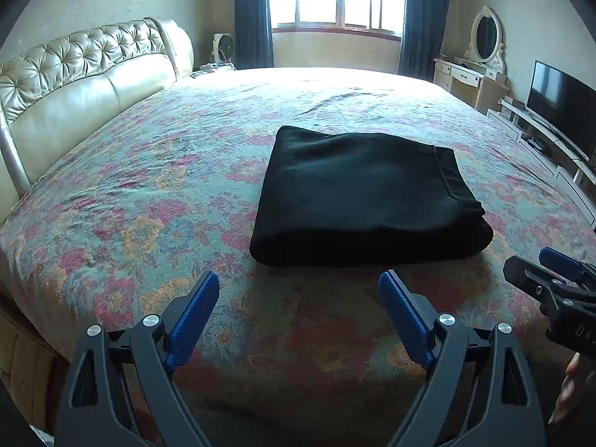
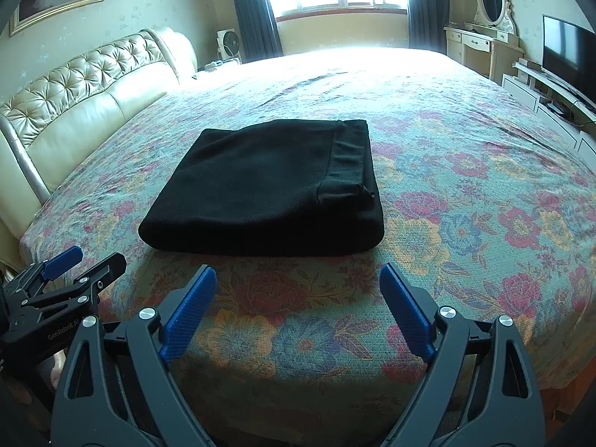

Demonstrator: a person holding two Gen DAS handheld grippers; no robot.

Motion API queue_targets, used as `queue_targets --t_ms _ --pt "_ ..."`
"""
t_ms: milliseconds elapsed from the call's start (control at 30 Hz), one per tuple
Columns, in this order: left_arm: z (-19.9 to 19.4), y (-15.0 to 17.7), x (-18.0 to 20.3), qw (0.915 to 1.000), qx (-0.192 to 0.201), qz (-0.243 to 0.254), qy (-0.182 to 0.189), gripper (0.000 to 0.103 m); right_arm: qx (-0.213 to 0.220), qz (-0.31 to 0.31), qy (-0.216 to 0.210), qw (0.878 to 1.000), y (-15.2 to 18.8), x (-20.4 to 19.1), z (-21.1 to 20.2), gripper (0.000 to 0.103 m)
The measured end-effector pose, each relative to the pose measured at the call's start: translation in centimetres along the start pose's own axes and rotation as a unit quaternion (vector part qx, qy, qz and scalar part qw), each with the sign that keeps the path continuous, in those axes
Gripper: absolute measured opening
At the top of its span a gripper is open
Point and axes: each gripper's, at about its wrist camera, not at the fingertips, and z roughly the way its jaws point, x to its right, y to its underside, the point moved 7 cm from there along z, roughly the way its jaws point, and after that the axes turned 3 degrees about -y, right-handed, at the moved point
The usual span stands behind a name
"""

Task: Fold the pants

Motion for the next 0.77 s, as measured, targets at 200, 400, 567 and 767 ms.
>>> queue_targets --t_ms 200,400,567,767 --pt "0.2 0.3 -0.3 0.9999 -0.011 -0.001 -0.011 0.086 -0.001 -0.003 -0.001 1.0 0.0 -0.2 0.0 0.09" --pt "0.0 0.4 -0.6 0.9997 -0.009 -0.023 -0.006 0.086 -0.007 -0.002 -0.003 1.0 0.3 -0.2 0.4 0.09" --pt "-0.2 0.3 -1.0 0.999 -0.004 -0.044 0.008 0.086 -0.006 0.0 -0.002 1.0 0.3 -0.1 0.3 0.09" --pt "0.0 0.2 -1.1 0.9985 -0.011 -0.052 0.01 0.086 -0.008 0.005 -0.003 1.0 0.5 0.1 0.3 0.09"
